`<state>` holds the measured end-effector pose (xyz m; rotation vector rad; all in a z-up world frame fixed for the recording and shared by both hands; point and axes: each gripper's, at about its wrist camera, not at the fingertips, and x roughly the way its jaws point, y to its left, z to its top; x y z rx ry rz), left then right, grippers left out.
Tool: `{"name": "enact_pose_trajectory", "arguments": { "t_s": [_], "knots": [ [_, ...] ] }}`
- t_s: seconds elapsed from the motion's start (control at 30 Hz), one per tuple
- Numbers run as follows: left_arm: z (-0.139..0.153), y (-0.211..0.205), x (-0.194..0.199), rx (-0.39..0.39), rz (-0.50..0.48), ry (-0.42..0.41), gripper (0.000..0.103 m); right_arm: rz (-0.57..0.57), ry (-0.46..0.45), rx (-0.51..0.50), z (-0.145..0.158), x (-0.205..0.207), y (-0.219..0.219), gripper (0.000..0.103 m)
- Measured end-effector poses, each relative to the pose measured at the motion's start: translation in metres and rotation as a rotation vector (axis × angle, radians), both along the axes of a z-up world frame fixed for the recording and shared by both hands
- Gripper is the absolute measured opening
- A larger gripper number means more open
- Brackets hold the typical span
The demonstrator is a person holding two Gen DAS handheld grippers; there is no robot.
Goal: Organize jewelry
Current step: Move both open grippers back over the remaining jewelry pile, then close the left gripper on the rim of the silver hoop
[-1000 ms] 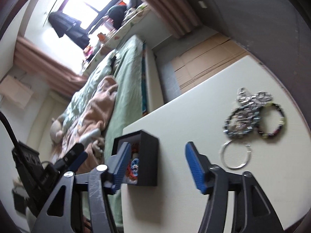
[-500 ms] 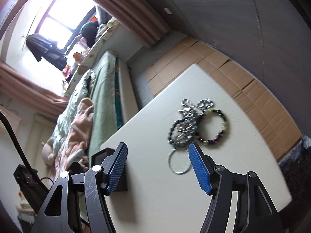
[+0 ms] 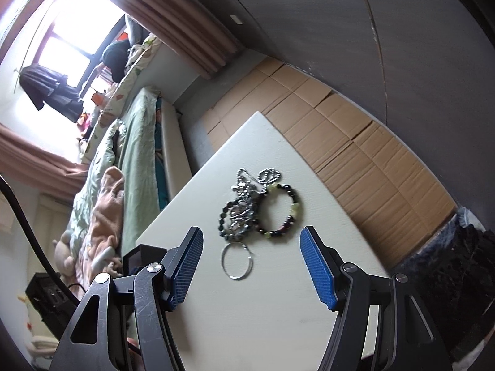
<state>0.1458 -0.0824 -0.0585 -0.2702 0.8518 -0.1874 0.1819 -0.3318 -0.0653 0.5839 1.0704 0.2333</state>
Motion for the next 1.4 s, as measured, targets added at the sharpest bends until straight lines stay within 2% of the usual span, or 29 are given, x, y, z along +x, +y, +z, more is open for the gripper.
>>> {"name": "enact_pose_trajectory", "arguments": {
  "t_s": [0.23,0.33,0.53,0.63,0.83,0.9,1.07,1.17,1.23,1.4],
  "knots": [
    [-0.017,-0.027,0.009,0.036,-0.022,0.045,0.069,0.036,0.04,-0.053,-0.004,0.003,-0.006,0.066],
    [-0.024,-0.04,0.011,0.056,-0.033,0.055,0.064,0.025,0.041,-0.067,-0.003,0.003,-0.011,0.066],
    [-0.039,-0.063,0.019,0.127,-0.031,0.07,0.058,0.003,0.061,-0.03,-0.006,0.003,-0.023,0.066],
    [-0.048,-0.071,0.025,0.142,-0.013,0.092,0.049,-0.007,0.07,-0.002,-0.009,0.004,-0.027,0.066],
    [-0.06,-0.083,0.03,0.18,0.021,0.108,0.048,-0.013,0.081,0.006,-0.011,0.005,-0.031,0.066],
    [-0.064,-0.086,0.031,0.194,0.03,0.115,0.043,-0.014,0.082,0.005,-0.012,0.005,-0.032,0.066],
    [-0.065,-0.089,0.03,0.267,0.064,0.122,0.019,-0.007,0.092,0.002,-0.014,0.004,-0.029,0.066],
    [-0.065,-0.085,0.028,0.263,0.052,0.124,0.006,0.005,0.095,-0.004,-0.014,0.004,-0.025,0.066],
    [-0.065,-0.08,0.027,0.244,0.035,0.135,0.002,0.011,0.092,-0.008,-0.013,0.004,-0.023,0.066],
    [-0.06,-0.061,0.021,0.173,0.031,0.144,0.002,0.019,0.092,-0.001,-0.015,0.003,-0.018,0.066]
  ]
}}
